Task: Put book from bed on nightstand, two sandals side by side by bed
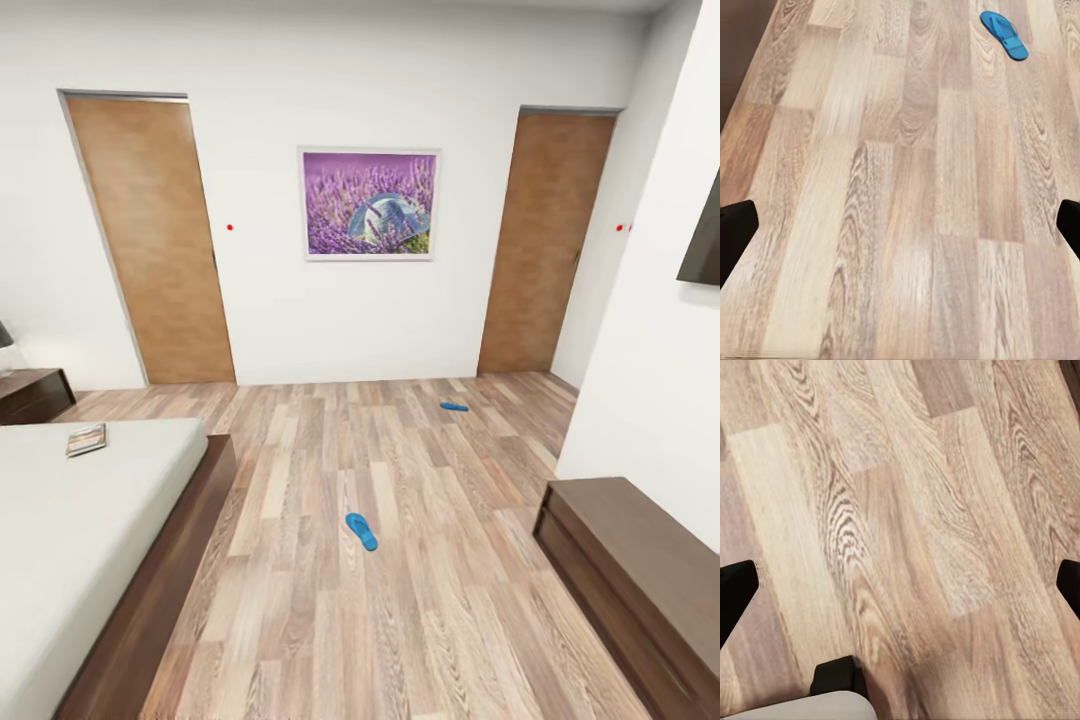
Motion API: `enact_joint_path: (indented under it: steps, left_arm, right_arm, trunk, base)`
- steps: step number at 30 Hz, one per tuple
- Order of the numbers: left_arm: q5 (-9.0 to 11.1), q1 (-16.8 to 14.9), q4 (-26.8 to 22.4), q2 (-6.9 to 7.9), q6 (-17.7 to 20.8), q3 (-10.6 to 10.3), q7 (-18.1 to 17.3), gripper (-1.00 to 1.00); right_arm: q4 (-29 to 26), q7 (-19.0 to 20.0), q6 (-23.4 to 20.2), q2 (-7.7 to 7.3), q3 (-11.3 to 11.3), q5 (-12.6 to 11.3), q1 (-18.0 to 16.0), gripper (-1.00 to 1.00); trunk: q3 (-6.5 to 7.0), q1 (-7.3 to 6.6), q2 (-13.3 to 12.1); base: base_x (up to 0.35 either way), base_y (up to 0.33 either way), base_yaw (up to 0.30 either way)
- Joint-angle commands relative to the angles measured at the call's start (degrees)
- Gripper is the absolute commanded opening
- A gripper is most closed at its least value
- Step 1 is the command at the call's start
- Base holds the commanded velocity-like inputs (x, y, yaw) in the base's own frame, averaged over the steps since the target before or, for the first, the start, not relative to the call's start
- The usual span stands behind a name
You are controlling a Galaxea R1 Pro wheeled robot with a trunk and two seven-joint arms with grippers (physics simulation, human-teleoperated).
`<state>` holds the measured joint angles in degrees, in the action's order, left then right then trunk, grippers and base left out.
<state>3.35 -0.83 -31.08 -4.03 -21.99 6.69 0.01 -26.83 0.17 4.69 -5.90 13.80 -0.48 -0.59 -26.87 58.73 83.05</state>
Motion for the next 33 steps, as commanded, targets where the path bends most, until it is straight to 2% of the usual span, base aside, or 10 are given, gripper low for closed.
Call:
enact_joint_path:
  steps: [1,33]
  left_arm:
    - [0.34,-0.05,0.05,-0.05,-0.16,0.08,-0.09,1.00]
    - [0.34,-0.05,0.05,-0.06,-0.16,0.08,-0.09,1.00]
  right_arm:
    - [0.03,0.02,0.18,0.01,0.10,-0.03,-0.02,1.00]
    - [0.03,0.07,0.18,0.04,0.09,0.07,-0.02,1.00]
  trunk:
    - [-0.06,0.00,0.03]
    - [-0.06,0.00,0.03]
  base:
    - [0.000,0.000,0.293]
    - [0.000,0.000,0.293]
